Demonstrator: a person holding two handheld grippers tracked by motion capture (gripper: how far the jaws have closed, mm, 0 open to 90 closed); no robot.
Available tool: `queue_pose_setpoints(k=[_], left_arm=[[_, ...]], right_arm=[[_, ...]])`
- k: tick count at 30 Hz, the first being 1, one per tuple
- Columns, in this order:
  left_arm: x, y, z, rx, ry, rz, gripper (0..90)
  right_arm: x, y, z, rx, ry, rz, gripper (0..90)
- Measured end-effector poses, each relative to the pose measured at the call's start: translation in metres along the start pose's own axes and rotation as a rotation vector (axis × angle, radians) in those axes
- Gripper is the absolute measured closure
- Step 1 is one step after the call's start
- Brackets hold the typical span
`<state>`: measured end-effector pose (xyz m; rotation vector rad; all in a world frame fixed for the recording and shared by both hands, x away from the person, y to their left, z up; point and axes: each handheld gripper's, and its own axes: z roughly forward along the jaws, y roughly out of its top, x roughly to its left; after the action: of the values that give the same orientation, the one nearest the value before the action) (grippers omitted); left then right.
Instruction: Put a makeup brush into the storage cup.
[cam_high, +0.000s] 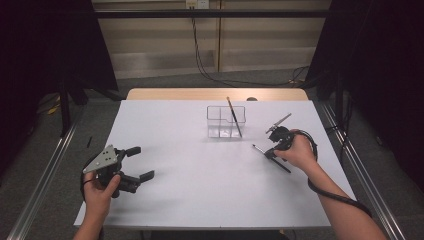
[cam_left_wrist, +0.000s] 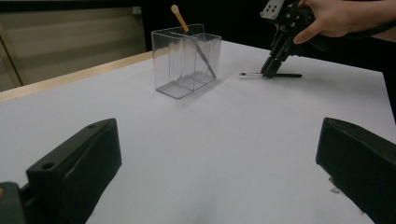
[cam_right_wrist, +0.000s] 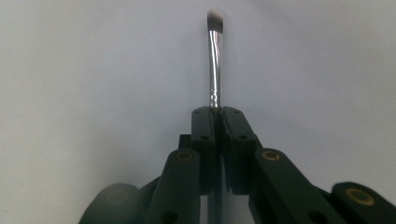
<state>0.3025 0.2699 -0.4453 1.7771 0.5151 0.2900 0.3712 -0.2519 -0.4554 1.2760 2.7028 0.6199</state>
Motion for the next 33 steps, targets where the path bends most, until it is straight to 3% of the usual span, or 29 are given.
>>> queue_pose_setpoints(k=[11,22,28,33], left_arm=[[0.0,0.0,0.0,0.0,-0.001,-0.001,0.1],[0.0,0.0,-0.001,-0.006,0.007,0.001,0.1],[0.0,0.0,-0.001,-0.007,0.004,-0.001,0.1],[0.0,0.0,-0.001,-0.007,0.005,-0.003,0.1]], right_arm=[[0.001,-0.002,-0.01,-0.286,0.029,0.064,84.6],[0.003,-0.005,-0.024,-0.631,0.046,0.125,84.6],[0.003,-0.008,-0.028,-0.777,0.041,0.154,84.6],[0.004,-0.007,-0.03,-0.839,0.044,0.158,84.6]])
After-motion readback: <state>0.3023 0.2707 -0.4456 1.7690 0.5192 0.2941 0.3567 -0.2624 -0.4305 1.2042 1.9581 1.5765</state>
